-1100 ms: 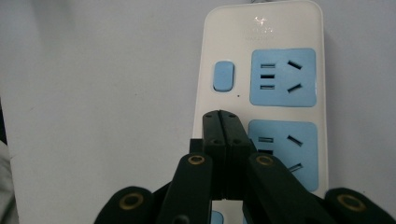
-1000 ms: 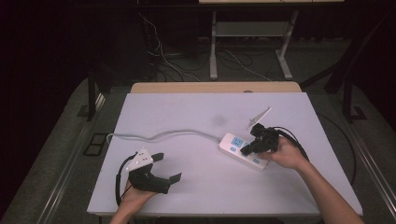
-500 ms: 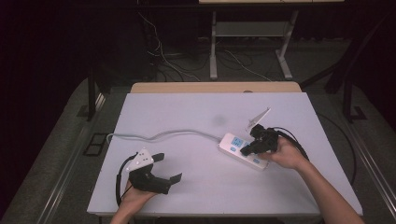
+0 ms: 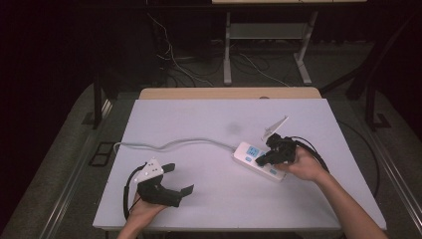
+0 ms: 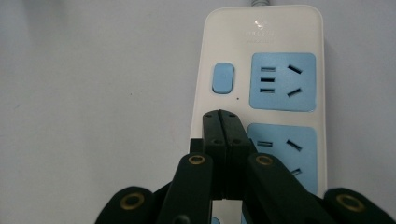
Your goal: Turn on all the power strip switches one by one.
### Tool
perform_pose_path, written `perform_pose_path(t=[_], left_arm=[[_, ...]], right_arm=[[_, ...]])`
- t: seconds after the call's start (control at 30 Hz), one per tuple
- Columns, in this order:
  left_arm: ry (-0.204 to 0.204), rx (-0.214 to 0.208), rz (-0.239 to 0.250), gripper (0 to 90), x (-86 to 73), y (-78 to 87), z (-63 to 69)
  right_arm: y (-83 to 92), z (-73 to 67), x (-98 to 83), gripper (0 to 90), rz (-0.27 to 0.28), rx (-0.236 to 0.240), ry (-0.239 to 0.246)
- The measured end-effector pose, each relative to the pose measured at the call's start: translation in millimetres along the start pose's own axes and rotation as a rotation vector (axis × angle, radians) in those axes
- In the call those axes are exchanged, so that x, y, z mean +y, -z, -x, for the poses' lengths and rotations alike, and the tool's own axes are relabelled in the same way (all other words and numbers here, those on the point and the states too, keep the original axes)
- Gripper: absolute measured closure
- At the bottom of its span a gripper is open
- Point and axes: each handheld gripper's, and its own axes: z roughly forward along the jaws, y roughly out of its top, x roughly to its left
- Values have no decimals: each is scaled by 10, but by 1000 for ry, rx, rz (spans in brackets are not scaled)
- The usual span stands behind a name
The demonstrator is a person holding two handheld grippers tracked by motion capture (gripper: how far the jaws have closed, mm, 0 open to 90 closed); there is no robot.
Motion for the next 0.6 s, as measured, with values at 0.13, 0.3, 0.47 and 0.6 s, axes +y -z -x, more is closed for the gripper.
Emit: perform_pose_path(t=[0.13,0.3,0.47,0.6], left_arm=[[0,1,-4,0,-2,-1,-5],[4,-1,0,0,-3,-1,-11],[8,0,1,0,-5,6,-24],[7,0,2,0,-4,9,-15]], right_arm=[[4,2,-16,900,11,2,-14],[10,-14,-21,900,17,-8,-25],[35,-17,-31,900,12,-17,-31],[55,-21,-34,900,3,-10,-38]])
